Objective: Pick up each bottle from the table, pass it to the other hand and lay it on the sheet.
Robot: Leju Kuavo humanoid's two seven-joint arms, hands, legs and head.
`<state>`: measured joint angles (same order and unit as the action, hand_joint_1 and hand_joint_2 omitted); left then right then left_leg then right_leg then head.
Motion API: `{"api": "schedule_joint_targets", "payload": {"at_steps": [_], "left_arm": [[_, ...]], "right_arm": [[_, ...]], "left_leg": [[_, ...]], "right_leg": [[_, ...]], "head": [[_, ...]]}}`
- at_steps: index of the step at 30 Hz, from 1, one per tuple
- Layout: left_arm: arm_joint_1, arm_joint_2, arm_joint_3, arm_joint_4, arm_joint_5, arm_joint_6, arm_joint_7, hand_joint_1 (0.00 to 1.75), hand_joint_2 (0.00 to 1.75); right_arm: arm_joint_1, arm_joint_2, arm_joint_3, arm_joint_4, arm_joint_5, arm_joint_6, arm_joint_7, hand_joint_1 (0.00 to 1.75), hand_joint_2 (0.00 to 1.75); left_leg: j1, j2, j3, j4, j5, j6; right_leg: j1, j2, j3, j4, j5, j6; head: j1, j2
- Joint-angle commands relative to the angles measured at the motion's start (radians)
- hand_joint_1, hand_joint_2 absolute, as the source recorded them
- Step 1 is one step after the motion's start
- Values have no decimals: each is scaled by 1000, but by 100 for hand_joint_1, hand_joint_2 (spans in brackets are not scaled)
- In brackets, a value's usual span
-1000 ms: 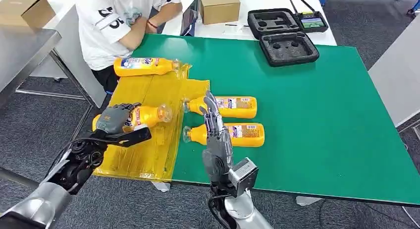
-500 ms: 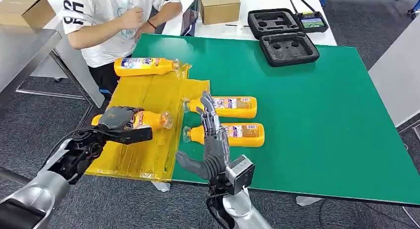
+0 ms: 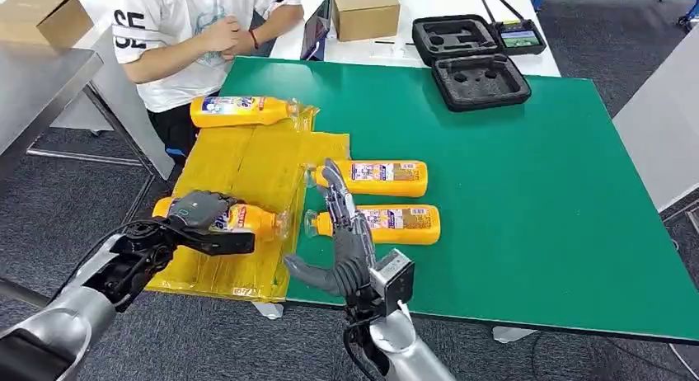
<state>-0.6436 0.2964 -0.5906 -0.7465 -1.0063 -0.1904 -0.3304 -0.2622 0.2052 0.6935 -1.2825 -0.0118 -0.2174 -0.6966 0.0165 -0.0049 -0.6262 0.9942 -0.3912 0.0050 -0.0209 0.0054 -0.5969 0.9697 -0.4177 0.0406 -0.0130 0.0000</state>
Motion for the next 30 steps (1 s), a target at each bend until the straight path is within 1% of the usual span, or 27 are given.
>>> {"api": "schedule_joint_targets", "payload": {"at_steps": [1,2,3,8,10,11,18,21,22,23,25,26,27,28,29,30], "left_arm": [[57,24,-94,56,27,-53,-29,0,175],[64,21,-87,48,40,-49,-35,0,175],[66,16,-76,43,61,-61,-39,0,0],[61,5,-12,-4,224,-179,-106,0,0],[57,-5,17,-4,281,-218,-117,0,0],[58,-6,24,-10,303,-231,-121,0,0],[58,-6,24,-10,303,-231,-121,0,0],[58,-27,77,0,417,-285,-139,0,0],[58,-40,110,5,479,-307,-154,0,0],[66,-52,144,-6,542,-306,-187,0,0],[89,-69,187,-56,602,-228,-245,0,0],[94,-96,212,-76,615,-121,-252,0,0],[89,-104,210,-79,614,-115,-246,0,0],[93,-123,234,-91,610,-3,-229,0,0],[92,-157,255,-100,606,184,-221,0,0],[99,-174,258,-121,570,306,-246,0,0]], "right_arm": [[-64,4,-20,116,-25,11,17,0,175],[-63,4,-20,118,-27,10,18,0,175],[-61,1,-19,119,-28,8,18,0,175],[-60,-2,-14,124,-35,-2,23,0,175],[-63,0,-14,127,-37,-2,25,0,175],[-64,0,-13,129,-37,-5,28,0,175],[-64,0,-13,129,-37,-5,28,0,175],[-64,1,-11,133,-34,-14,42,0,175],[-62,2,-11,134,-34,-14,45,0,175],[-54,1,-11,132,-33,-12,47,0,175],[-35,-3,-14,116,-24,-12,47,0,175],[-22,-5,-20,103,-14,-16,45,0,175],[-20,-6,-21,100,-14,-16,45,0,175],[-15,-7,-23,94,-10,-17,46,0,175],[-10,-6,-26,93,-1,-17,53,0,175],[-7,-4,-28,93,0,-16,54,0,175]], "left_leg": [[-1,4,8,-2,-2,1],[-1,3,7,-2,-1,1],[-1,4,10,-2,-2,1],[0,3,11,-2,-2,1],[0,2,10,-1,-1,1],[0,2,11,-2,-2,1],[0,1,12,-2,-2,1],[0,1,13,-2,-2,1],[-1,0,10,-1,-1,1],[0,0,11,-1,-1,1],[-1,-1,10,-2,-1,1],[0,-1,12,-2,-2,1],[0,-1,12,-1,-2,1],[0,-3,10,-1,-1,1],[0,-3,9,0,-1,1],[1,-3,8,1,-1,1]], "right_leg": [[0,3,6,-2,-1,-2],[-1,2,6,-2,0,-1],[0,3,9,-2,-1,-2],[1,2,11,-3,-1,-2],[0,1,9,-2,-1,-1],[1,0,11,-2,-1,-2],[0,0,12,-2,-1,-2],[1,0,13,-2,-2,-2],[0,-1,10,-1,-1,-1],[0,-1,12,-2,-1,-2],[0,-2,11,-2,-1,-1],[1,-2,13,-3,-2,-2],[0,-3,12,-2,-2,-2],[1,-4,12,-2,-2,-1],[1,-5,10,-2,-2,-1],[1,-5,9,-1,-2,-1]], "head": [[0,0],[0,0],[0,0],[0,0],[0,0],[0,0],[0,0],[0,0],[0,0],[0,0],[0,0],[0,0],[0,0],[0,0],[0,0],[1,0]]}}
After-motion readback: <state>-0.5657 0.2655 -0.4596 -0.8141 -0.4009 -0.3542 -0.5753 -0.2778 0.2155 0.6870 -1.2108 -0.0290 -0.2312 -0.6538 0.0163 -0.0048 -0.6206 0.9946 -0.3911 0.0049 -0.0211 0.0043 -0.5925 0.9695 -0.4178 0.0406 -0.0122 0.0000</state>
